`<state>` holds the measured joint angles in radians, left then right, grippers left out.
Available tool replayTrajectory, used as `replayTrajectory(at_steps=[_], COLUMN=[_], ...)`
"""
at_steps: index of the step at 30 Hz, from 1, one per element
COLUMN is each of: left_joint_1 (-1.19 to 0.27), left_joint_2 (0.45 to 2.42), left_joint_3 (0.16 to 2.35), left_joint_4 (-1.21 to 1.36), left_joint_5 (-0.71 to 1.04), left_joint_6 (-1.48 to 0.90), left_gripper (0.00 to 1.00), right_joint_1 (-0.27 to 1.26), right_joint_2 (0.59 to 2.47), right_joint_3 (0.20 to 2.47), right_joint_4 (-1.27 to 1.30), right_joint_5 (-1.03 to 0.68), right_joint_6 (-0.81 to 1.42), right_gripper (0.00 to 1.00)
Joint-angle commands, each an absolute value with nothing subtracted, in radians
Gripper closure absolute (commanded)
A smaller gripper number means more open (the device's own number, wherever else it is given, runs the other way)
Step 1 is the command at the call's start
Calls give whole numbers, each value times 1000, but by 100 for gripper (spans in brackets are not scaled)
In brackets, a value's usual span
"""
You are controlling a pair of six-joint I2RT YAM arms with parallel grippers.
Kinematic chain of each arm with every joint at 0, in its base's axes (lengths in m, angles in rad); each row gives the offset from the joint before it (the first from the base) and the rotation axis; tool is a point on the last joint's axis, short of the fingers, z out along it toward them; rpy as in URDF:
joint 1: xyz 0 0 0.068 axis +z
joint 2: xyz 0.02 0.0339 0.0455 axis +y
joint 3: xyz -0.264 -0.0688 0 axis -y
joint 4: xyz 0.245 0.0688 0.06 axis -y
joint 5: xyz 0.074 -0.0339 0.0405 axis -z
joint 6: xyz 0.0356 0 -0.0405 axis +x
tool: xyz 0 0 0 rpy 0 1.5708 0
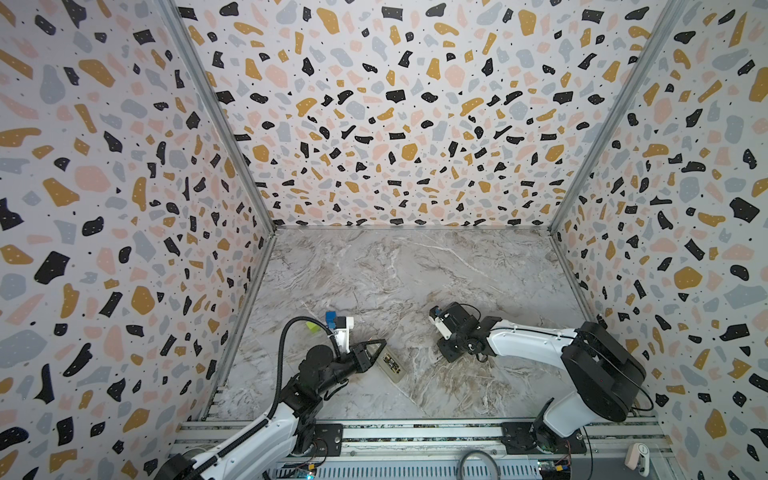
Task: Load the batteries into the remote control
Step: 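Lower the right gripper and close it on the battery cover, then carry the cover to the remote held by the left gripper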
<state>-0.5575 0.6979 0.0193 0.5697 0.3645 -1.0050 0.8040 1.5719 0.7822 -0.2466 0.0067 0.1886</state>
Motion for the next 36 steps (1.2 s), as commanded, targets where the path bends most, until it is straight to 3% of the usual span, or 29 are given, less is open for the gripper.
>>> replayTrajectory(at_steps=[1, 16, 36], left_joint_1=[-561, -561, -561], left_joint_2=[694, 689, 650], left_joint_3=[17, 8, -20], left_joint_4=[645, 661, 686], left_joint_5=[359, 324, 203], left_joint_6=[-990, -1003, -1060], left_gripper=[100, 100, 100], right_joint_1=[802, 828, 1115], right_joint_2=[1557, 1491, 1342], right_joint_3=[766, 750, 926], right_joint_4=[-281, -265, -332], right_joint_5=[-8, -21, 106], right_joint_6=[183, 155, 153], right_gripper=[69, 81, 87])
